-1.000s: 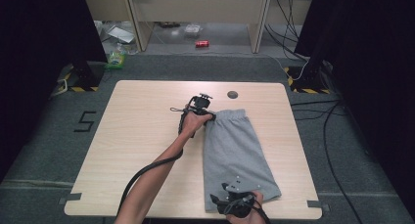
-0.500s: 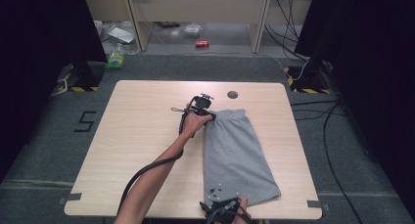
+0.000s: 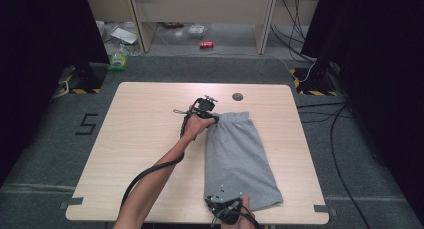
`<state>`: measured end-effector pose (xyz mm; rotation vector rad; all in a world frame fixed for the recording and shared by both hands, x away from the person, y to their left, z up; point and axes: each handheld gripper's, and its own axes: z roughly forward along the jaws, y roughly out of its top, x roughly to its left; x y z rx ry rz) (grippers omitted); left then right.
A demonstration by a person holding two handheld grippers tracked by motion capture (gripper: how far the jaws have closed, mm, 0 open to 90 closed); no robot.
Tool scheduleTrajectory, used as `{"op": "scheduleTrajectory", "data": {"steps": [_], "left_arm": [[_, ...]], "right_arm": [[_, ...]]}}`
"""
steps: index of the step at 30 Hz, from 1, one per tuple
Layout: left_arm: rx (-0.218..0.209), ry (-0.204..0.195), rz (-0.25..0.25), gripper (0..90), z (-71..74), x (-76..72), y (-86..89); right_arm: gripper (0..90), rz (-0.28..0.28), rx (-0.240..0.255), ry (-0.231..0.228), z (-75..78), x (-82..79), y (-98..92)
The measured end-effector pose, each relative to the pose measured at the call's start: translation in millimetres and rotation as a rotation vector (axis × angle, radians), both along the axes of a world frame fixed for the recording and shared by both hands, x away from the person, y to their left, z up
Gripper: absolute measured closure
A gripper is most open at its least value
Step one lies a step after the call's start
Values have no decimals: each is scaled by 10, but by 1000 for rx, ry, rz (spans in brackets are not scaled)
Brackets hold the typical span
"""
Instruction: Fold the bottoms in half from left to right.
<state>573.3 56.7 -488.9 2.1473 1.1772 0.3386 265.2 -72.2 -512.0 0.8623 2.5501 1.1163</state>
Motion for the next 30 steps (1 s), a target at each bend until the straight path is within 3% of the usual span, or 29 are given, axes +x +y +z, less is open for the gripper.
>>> {"op": "scheduleTrajectory", "data": {"steps": [6,10,13,17,24,30], "left_arm": [[19,5,-1,706,12,-3,251],[22,10,11,706,13,-4,434],[21,14,18,705,12,0,590],[-12,25,35,705,-8,9,815],[46,3,21,705,12,-41,1004],[30,7,37,703,1,-63,1169]], "right_arm": [[841,56,26,37,-1,72,287],[841,101,31,35,-6,124,497],[841,124,50,66,-11,158,661],[840,148,52,65,-19,194,805],[839,184,77,98,-28,212,1086],[820,220,87,101,-38,201,1280]]}}
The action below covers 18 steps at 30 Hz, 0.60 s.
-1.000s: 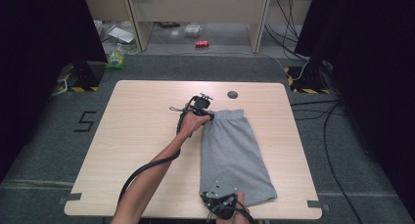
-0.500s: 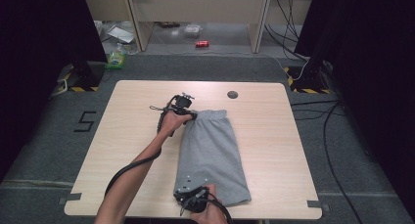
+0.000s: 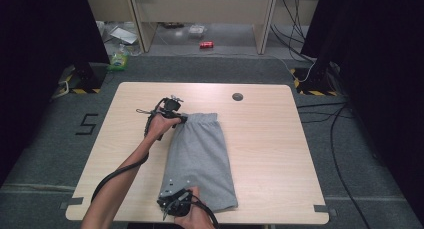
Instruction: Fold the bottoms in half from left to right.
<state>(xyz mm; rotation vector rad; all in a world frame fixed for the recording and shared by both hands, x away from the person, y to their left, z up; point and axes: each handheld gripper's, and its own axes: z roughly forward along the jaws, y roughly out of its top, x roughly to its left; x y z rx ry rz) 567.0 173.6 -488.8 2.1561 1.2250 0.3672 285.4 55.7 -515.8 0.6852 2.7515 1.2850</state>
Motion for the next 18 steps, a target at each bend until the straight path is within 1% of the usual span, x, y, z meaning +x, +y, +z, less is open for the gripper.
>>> {"op": "scheduleTrajectory", "data": {"steps": [2,3,7,9,11,12,14,16,18], "left_arm": [[-3,2,0,701,-3,-4,15],[-2,2,0,700,-5,-3,11],[9,-2,1,697,-3,-5,-6],[10,-2,3,695,-5,-6,-6],[3,-2,6,693,-12,-8,3],[-5,1,9,693,-15,-7,8],[-18,6,13,688,-21,-4,21],[-27,11,16,685,-26,-2,36],[-29,10,16,683,-28,-4,37]], "right_arm": [[790,11,6,11,-3,-6,33],[770,12,8,22,-3,-36,54],[717,23,4,18,-6,-109,93],[688,27,9,30,-1,-113,99],[673,23,26,58,12,-119,99],[674,22,30,65,27,-123,98],[674,22,43,69,64,-114,85],[666,21,67,79,106,-91,67],[659,7,79,71,155,-55,38]]}}
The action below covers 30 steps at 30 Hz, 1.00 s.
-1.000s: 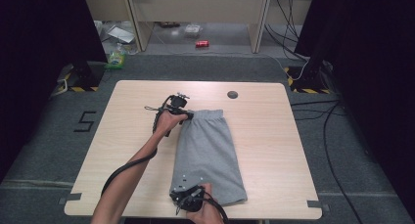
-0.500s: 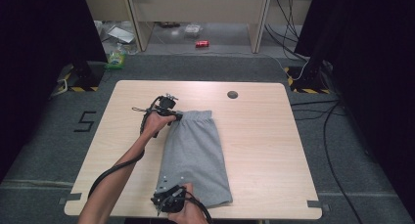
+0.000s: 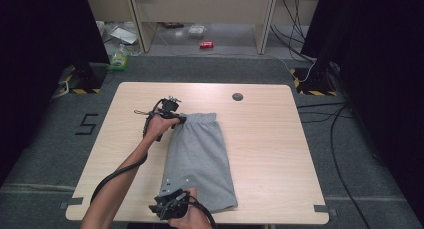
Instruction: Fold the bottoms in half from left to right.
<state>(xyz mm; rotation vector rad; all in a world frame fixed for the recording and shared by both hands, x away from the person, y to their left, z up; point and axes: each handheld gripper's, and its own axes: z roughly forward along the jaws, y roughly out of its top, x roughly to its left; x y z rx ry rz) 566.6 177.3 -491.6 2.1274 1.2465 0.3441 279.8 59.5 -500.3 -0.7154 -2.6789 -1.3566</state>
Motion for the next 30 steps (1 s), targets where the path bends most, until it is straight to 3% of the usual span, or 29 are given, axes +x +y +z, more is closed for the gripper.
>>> {"op": "scheduleTrajectory", "data": {"steps": [9,16,30], "left_arm": [[-6,4,11,679,-6,-4,1],[-12,3,17,676,-13,-9,5],[-15,6,18,674,-17,-10,9]], "right_arm": [[633,-88,29,-54,180,244,-235],[620,-166,24,-108,312,448,-471],[581,-323,-2,-123,338,879,-909]]}}
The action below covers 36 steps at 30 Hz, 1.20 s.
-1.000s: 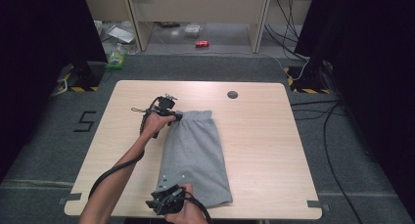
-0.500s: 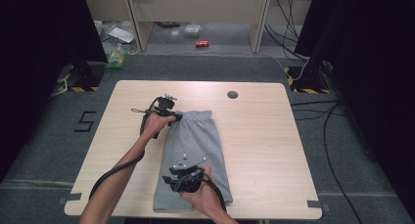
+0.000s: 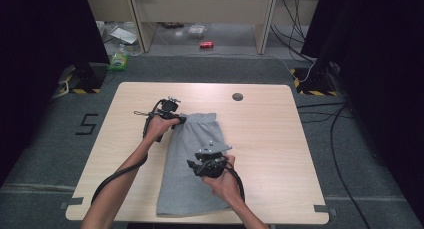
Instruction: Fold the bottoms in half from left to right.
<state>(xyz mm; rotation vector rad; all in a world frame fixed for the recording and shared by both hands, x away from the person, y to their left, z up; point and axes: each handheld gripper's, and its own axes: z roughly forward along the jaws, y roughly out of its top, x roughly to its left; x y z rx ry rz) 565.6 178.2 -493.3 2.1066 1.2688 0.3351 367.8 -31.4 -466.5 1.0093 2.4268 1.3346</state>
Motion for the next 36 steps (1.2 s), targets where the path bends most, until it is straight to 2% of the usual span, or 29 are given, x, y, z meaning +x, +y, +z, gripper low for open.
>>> {"op": "scheduleTrajectory", "data": {"steps": [18,31,36], "left_arm": [[-3,7,1,671,0,9,4],[-8,13,2,670,-1,14,9],[-11,16,3,669,-2,16,12]], "right_arm": [[563,-165,-19,14,-70,560,-508],[557,-239,-7,17,-27,838,-714],[536,-260,-11,33,-57,911,-759]]}}
